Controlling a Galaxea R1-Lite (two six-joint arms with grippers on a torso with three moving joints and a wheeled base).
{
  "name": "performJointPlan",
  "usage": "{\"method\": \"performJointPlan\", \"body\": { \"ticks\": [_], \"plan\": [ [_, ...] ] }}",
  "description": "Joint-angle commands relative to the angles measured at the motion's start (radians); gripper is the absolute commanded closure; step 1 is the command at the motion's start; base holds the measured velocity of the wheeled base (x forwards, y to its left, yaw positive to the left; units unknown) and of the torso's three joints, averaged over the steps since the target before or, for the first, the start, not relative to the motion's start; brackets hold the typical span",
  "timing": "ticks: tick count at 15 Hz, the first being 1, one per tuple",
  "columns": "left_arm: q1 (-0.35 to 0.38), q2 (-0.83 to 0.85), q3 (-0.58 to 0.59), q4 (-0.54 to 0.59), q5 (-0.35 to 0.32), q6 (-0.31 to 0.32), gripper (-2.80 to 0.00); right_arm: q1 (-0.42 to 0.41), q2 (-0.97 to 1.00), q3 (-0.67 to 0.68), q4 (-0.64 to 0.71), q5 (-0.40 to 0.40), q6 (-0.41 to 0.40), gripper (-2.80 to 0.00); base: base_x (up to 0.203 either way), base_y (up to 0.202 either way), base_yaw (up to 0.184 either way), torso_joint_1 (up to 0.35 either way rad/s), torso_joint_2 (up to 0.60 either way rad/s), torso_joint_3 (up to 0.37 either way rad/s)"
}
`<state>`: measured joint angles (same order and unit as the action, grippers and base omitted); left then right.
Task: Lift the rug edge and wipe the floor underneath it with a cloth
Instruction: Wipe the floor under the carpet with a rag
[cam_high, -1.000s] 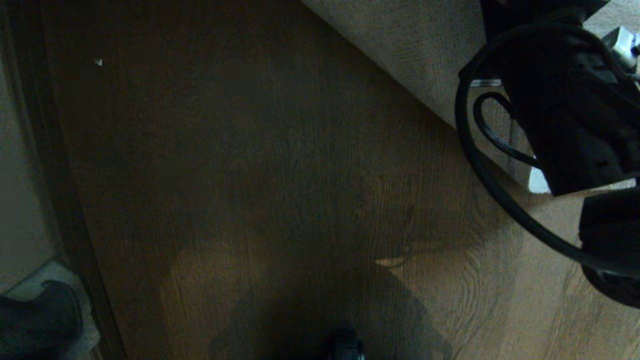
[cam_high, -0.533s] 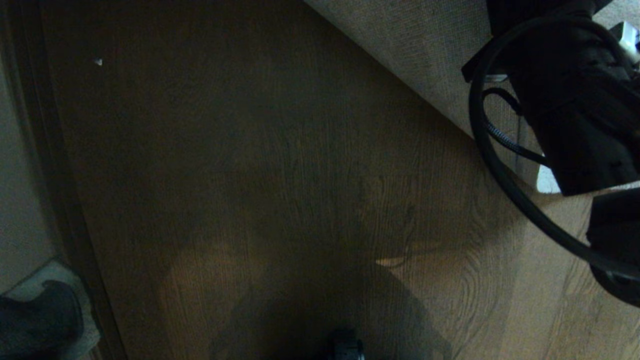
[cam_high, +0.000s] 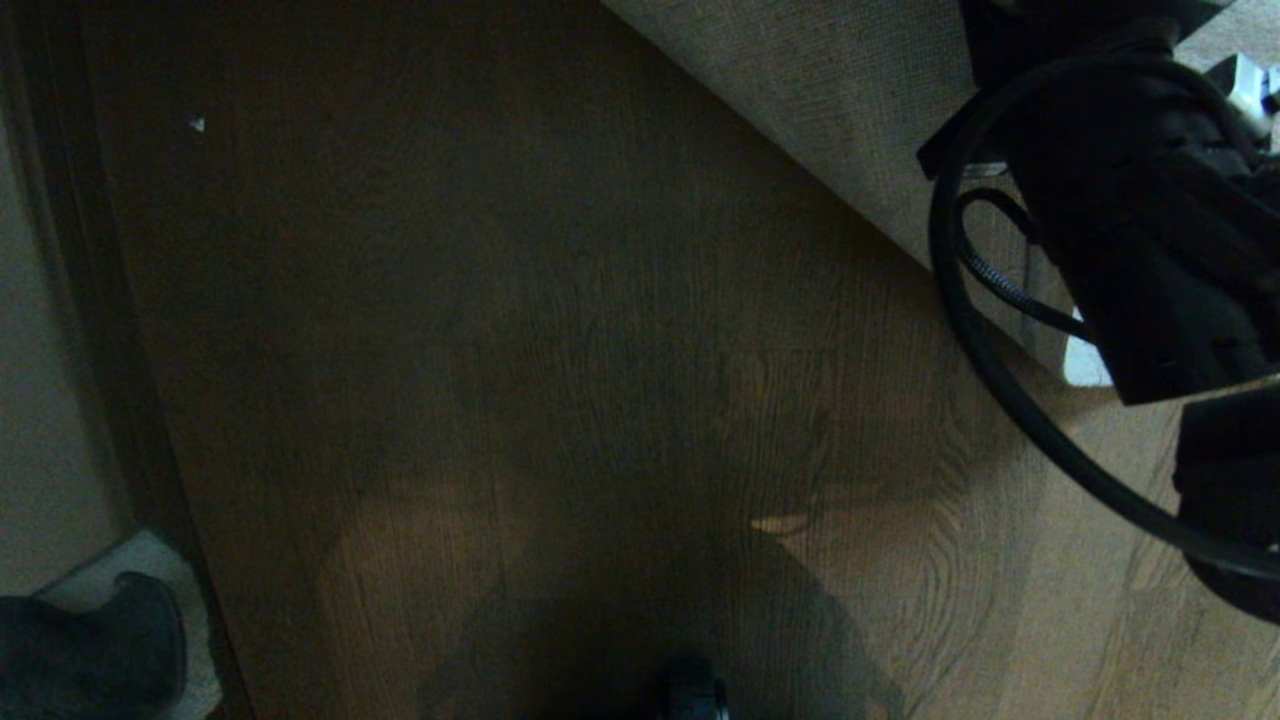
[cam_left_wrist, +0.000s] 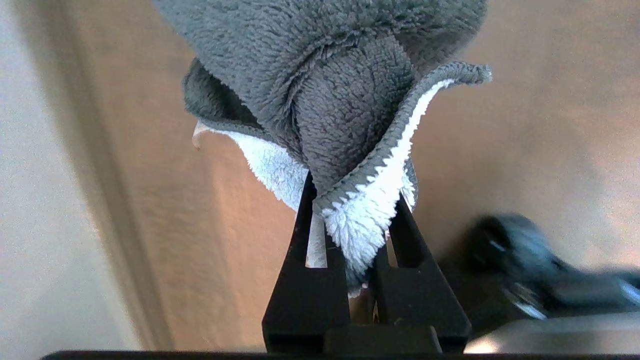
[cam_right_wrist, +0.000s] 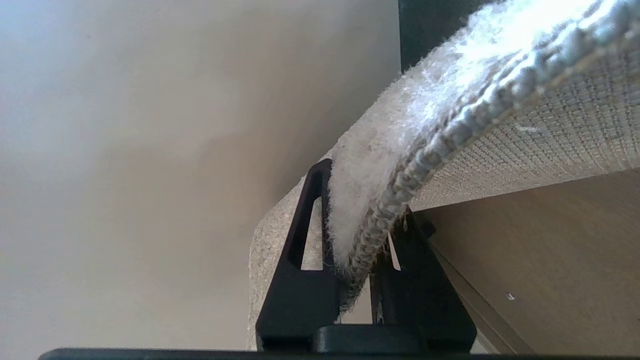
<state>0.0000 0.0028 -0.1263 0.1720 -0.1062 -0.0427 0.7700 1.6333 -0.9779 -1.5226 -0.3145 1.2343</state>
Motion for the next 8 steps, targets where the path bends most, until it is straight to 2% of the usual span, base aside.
{"method": "performJointPlan", "body": {
  "ticks": [1, 5, 8],
  "plan": [
    [0.0, 0.04, -0.07, 0.087, -0.033, 0.0, 0.0, 0.0, 0.007, 0.001, -0.047, -0.002, 0.007, 0.0, 0.0, 0.0, 0.0, 0.0, 0.0, 0.0],
    [-0.017, 0.209, -0.13, 0.099, -0.073, 0.0, 0.0, -0.001, 0.007, 0.001, -0.045, 0.006, 0.007, 0.0, 0.0, 0.0, 0.0, 0.0, 0.0, 0.0],
    [-0.046, 0.395, -0.183, 0.062, -0.099, 0.0, 0.0, -0.001, 0.01, 0.001, -0.047, 0.006, 0.007, 0.0, 0.0, 0.0, 0.0, 0.0, 0.0, 0.0]
  ]
}}
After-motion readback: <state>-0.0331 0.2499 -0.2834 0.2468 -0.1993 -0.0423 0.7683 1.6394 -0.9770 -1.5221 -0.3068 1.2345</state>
